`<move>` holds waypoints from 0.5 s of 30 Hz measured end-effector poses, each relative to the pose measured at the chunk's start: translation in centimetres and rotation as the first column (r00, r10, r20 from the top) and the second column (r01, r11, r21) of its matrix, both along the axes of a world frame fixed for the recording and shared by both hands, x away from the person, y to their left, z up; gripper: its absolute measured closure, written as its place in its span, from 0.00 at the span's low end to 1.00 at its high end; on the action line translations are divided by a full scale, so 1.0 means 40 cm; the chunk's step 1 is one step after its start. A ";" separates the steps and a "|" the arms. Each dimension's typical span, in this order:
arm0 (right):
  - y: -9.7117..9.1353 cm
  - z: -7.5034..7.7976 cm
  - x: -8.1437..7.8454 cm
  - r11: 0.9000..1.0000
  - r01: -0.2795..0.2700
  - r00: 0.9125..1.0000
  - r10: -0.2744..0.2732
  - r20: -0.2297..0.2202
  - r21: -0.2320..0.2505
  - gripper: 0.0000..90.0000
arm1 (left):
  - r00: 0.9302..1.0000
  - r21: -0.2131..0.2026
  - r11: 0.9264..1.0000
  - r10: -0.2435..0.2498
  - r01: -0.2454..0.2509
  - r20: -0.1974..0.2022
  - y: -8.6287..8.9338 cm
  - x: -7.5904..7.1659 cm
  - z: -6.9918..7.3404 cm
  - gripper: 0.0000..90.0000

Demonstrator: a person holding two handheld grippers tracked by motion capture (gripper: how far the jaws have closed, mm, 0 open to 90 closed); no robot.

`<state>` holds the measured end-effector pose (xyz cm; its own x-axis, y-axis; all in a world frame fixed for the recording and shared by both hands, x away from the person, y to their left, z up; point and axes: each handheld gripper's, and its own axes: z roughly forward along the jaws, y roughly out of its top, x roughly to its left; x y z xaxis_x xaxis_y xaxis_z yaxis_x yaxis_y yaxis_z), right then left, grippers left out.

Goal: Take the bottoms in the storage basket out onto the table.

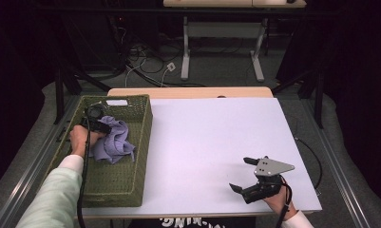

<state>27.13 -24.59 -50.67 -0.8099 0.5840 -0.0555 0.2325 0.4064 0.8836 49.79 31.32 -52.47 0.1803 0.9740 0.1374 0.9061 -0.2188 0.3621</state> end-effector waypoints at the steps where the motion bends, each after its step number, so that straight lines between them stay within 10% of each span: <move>1: 0.000 -0.001 0.001 1.000 0.000 1.000 0.000 -0.003 -0.002 0.01 | 1.000 -0.003 1.000 0.003 -0.003 -0.002 0.001 0.000 -0.002 0.50; 15: -0.002 0.002 0.000 1.000 0.004 1.000 -0.004 0.006 -0.002 0.01 | 1.000 -0.075 0.997 -0.004 0.006 0.018 0.006 -0.004 0.003 0.84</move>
<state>27.12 -24.67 -50.59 -0.8072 0.5870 -0.0617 0.2284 0.4070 0.8844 49.63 31.56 -52.35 0.1834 0.9808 0.0669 0.8982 -0.1949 0.3940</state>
